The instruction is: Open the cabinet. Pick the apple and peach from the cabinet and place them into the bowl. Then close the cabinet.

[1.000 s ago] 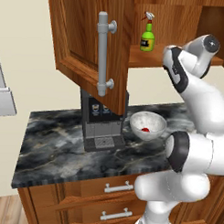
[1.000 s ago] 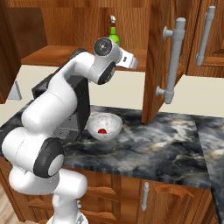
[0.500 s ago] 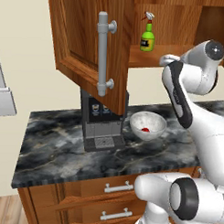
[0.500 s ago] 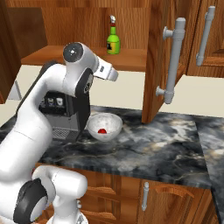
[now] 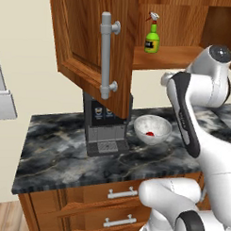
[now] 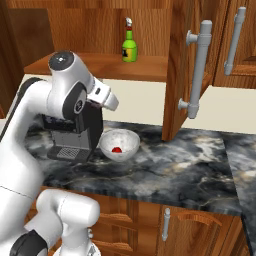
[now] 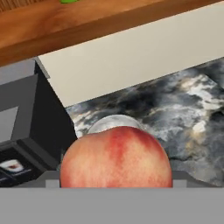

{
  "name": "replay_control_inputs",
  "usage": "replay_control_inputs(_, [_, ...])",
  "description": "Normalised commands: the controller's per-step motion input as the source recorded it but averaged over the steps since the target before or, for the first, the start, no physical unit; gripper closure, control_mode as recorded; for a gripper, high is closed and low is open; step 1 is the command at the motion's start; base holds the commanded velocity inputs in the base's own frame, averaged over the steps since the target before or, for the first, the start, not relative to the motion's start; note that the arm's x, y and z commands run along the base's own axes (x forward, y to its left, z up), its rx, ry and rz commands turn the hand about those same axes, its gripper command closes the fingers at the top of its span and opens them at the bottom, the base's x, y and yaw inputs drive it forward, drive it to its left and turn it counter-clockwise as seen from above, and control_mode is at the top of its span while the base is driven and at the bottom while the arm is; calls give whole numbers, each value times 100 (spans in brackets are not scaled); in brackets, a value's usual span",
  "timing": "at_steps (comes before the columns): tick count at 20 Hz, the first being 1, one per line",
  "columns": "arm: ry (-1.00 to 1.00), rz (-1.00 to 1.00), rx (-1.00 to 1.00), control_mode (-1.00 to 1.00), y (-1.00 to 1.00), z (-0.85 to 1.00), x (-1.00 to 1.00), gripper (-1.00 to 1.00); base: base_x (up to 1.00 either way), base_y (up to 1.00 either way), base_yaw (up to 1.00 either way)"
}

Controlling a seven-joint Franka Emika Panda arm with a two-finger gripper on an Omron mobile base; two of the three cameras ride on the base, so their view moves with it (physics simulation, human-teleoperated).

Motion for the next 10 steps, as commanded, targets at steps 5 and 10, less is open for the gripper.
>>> replay_control_inputs(5, [26,8,0,-100,1,-54,0,100,0,0,0])
replay_control_inputs(10, [21,10,0,-100,0,-60,0,100,0,0,0])
